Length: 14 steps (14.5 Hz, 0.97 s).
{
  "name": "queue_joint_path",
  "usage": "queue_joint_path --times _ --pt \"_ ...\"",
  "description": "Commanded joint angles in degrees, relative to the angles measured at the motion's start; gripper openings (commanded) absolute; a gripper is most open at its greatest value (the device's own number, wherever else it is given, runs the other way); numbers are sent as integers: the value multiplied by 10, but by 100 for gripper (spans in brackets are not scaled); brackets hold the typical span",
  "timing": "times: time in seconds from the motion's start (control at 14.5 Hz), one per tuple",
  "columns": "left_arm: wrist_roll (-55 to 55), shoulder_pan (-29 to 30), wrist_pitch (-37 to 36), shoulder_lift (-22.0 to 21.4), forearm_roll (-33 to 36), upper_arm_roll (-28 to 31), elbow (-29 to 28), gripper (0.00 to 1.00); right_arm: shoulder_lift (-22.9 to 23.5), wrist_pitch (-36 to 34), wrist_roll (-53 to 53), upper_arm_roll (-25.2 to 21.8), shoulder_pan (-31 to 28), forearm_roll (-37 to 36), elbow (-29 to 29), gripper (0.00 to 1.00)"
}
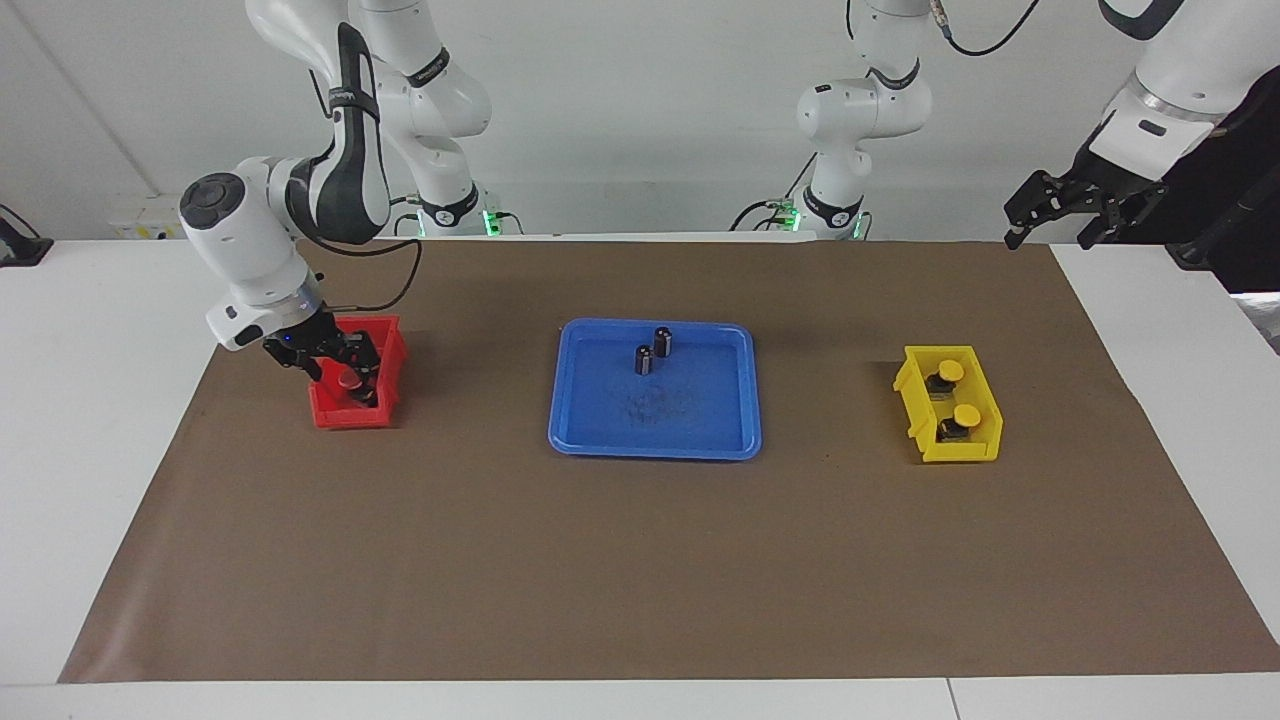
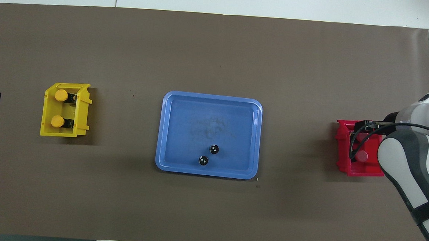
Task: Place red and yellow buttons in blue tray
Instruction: 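Reach the right gripper down and grasp a red button in the red holder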
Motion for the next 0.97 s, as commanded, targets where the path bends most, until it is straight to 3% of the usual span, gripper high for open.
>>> queue_joint_path --times 0.0,0.9 --pt "3 5 -4 -15 -3 -2 -15 100 -2 23 -18 3 -6 -1 -20 77" --pt "3 5 -4 -15 -3 -2 -15 100 -1 52 -53 2 -8 -5 -48 75"
